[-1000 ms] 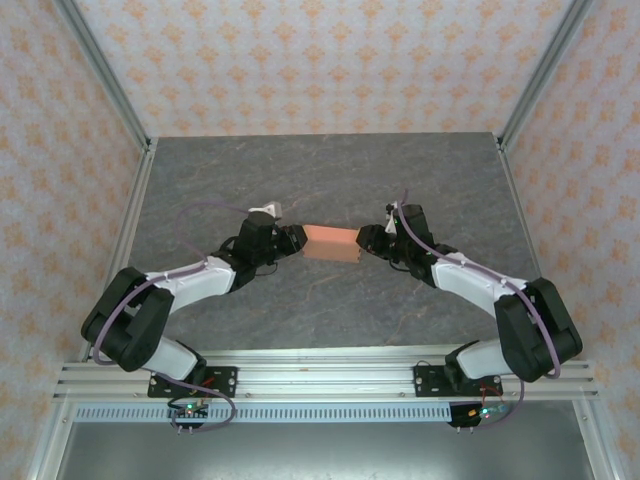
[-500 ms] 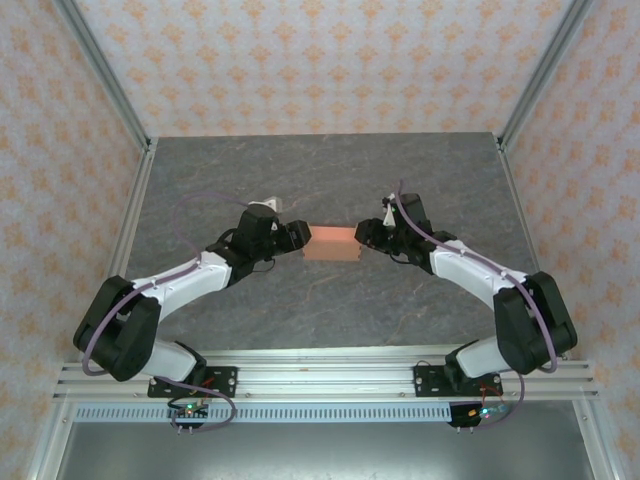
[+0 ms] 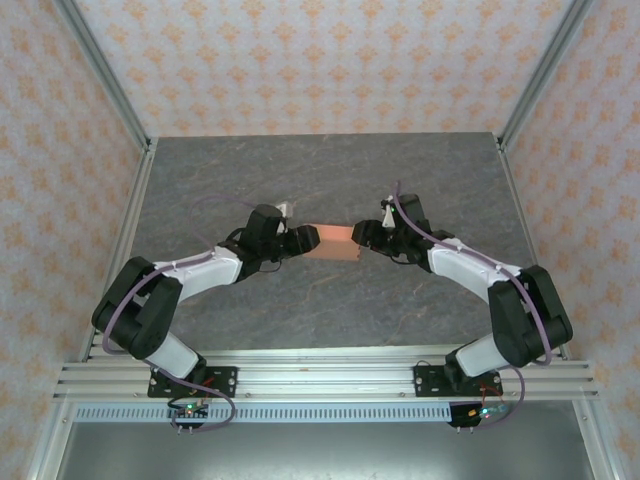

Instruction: Fold the paper box

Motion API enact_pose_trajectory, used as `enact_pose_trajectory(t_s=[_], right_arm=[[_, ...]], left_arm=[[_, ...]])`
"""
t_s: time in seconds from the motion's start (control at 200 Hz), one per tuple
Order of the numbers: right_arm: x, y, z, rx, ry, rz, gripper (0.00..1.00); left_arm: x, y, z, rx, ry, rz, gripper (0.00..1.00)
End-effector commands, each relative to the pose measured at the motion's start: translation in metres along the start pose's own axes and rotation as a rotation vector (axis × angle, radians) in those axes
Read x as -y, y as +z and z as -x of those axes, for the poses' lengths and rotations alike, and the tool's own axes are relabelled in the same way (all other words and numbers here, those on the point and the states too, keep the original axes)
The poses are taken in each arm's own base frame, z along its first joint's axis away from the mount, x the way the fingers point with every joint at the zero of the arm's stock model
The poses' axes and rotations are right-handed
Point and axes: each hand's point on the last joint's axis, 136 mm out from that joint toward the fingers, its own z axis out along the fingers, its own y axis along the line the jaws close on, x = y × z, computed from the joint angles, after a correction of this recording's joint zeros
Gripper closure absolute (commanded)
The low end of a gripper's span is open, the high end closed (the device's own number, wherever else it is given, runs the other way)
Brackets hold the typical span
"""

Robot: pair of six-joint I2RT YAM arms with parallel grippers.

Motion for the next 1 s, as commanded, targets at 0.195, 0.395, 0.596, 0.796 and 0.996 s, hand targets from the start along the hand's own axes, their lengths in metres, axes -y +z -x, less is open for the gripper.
enact_pose_trajectory(t_s=[0.195, 0.395, 0.596, 0.796, 0.996], right_arm=[[0.011, 0.012, -0.019, -0.088, -0.086, -0.012, 0.59], [-0.003, 0.002, -0.023, -0.104, -0.188, 0.047, 0.61], [-0.003, -0.002, -0.048, -0.135, -0.277, 0.066, 0.62], [0.007, -0.009, -0.055, -0.118, -0.279, 0.03, 0.63], [0.014, -0.014, -0.051, -0.102, -0.241, -0.032, 0.62]], left_arm=[[-0.035, 0.014, -0.044, -0.082, -0.016, 0.049, 0.45], [-0.026, 0.006, -0.058, -0.065, 0.049, 0.041, 0.37], [-0.029, -0.005, -0.071, -0.044, 0.071, 0.05, 0.35], [-0.036, -0.017, -0.078, -0.032, 0.091, 0.082, 0.33], [-0.037, -0.026, -0.073, -0.027, 0.135, 0.124, 0.31]])
